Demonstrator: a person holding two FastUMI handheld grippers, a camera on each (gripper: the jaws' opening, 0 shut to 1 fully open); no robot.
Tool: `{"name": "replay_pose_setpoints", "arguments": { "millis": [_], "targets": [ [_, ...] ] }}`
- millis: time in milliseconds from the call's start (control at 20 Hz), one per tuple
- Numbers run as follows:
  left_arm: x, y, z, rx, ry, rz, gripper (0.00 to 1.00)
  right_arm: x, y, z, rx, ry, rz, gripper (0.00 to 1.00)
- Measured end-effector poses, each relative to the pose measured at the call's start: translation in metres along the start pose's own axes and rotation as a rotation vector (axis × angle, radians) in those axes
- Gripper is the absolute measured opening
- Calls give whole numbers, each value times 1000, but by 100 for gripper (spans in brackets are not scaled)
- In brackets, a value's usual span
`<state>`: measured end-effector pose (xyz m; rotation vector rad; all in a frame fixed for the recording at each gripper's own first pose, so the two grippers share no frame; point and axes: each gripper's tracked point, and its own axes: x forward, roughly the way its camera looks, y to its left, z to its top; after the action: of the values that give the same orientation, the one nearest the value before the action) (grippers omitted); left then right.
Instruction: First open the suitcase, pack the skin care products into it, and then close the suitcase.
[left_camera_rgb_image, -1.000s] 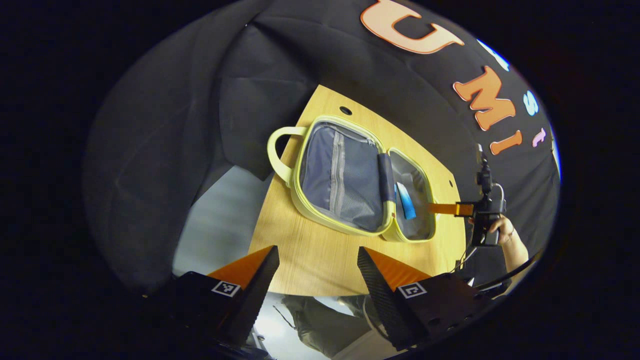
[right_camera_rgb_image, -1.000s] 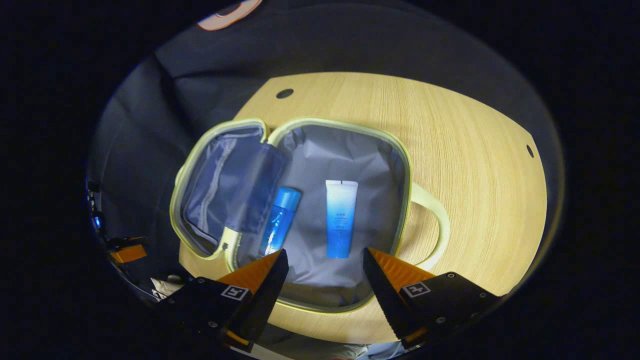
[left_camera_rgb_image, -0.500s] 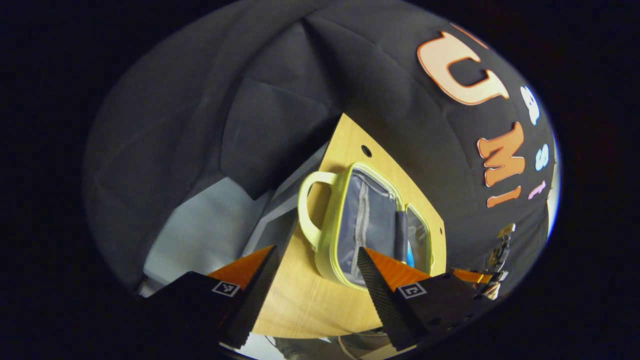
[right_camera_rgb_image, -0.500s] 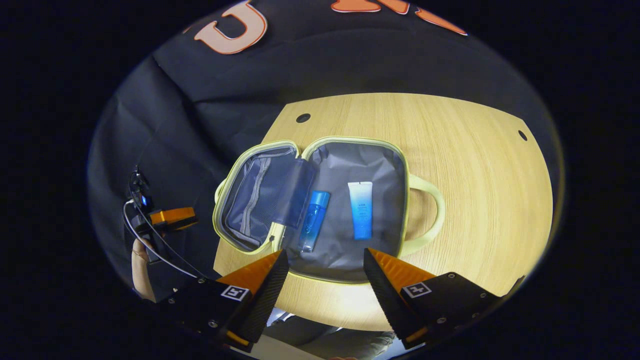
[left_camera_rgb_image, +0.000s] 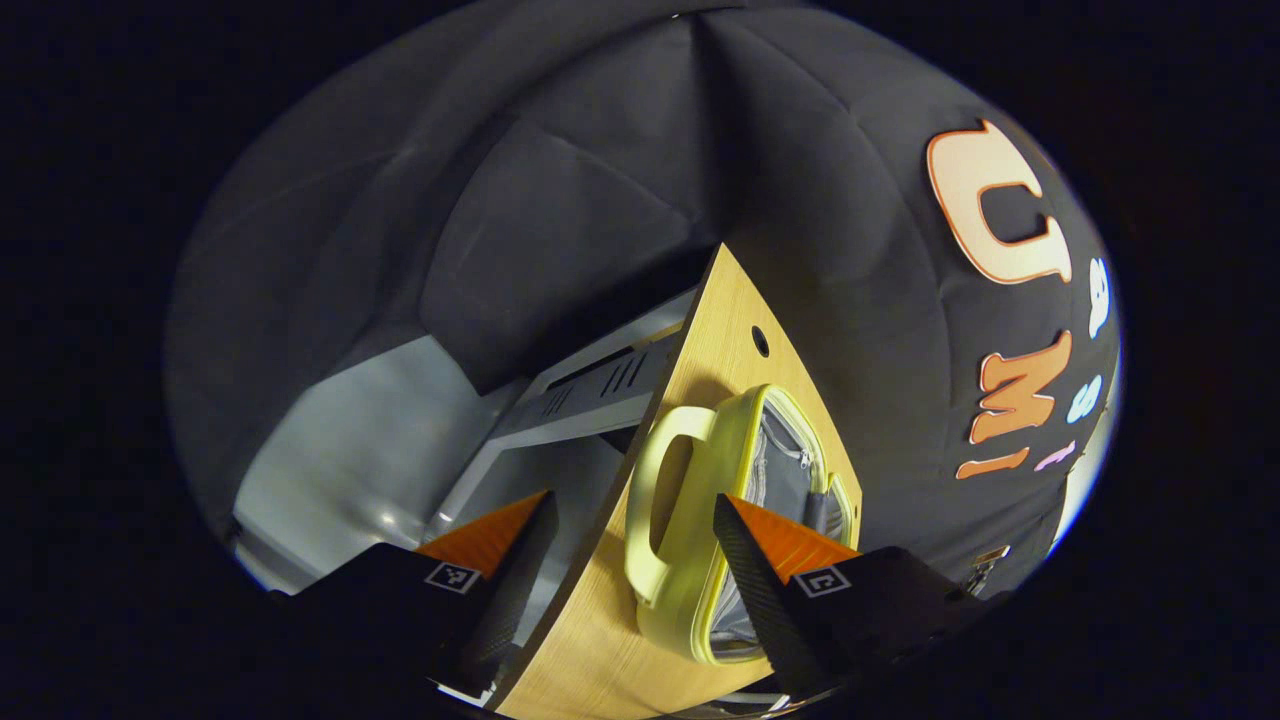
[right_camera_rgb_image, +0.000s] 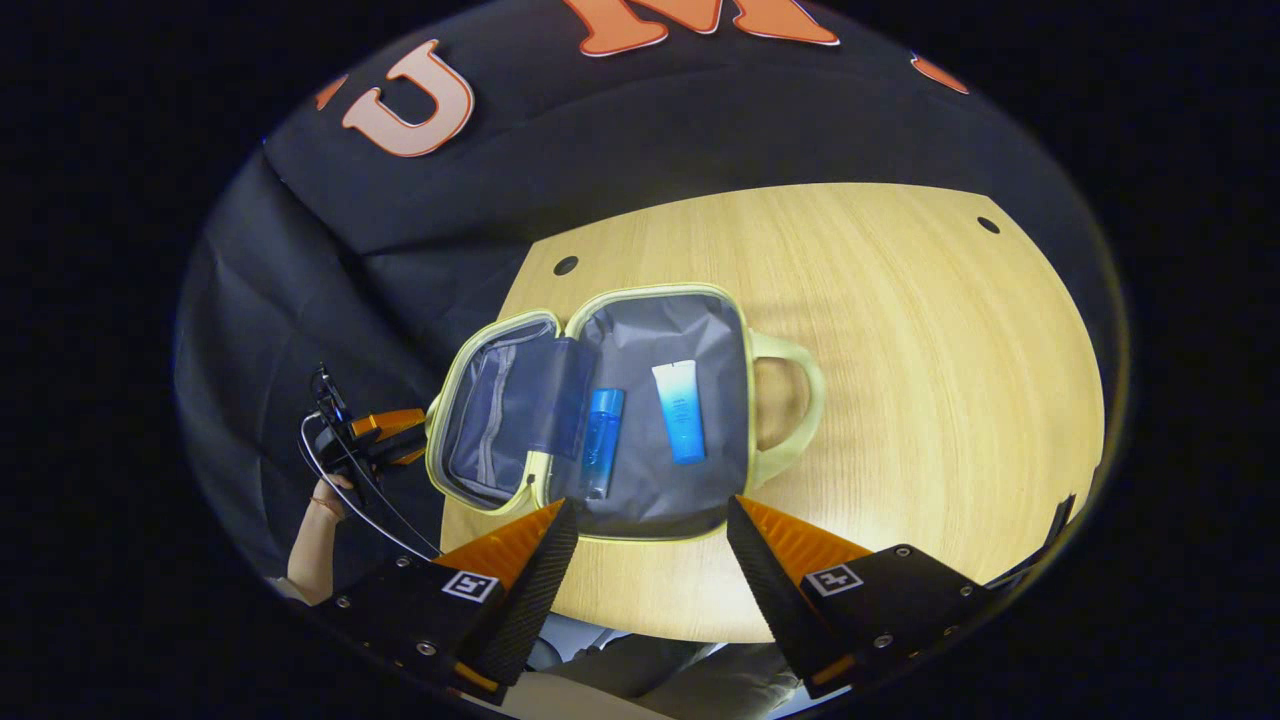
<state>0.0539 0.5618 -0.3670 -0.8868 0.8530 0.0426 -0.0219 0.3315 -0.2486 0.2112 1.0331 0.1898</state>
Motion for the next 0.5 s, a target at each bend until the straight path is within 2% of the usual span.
{"name": "replay_pose_setpoints", "arguments": {
  "millis": [100, 150, 250, 300, 350, 400, 450, 500],
  "targets": [
    [10, 4, 0, -14, 5, 4, 95, 0, -6, -1, 15, 0, -11, 96],
    [15, 13, 1, -15, 6, 40, 95, 1, -7, -3, 30, 2, -11, 96],
    [21, 20, 3, -25, 17, 79, 78, 2, -8, -6, 65, 8, -3, 95],
    [22, 12, 1, -39, 22, 53, 71, 3, -8, -8, 75, 14, -1, 95],
    [24, 8, 0, -66, 23, 43, 53, 3, -10, -9, 76, 20, -4, 95],
    [24, 8, -1, -89, 20, 78, 34, 4, -13, -10, 71, 24, -12, 95],
    [24, 7, 1, -88, 6, 77, 15, 5, -15, -9, 64, 26, -19, 95],
    [22, 2, 2, -60, 0, 62, 9, 5, -16, -7, 61, 22, -22, 95]
  ]
}}
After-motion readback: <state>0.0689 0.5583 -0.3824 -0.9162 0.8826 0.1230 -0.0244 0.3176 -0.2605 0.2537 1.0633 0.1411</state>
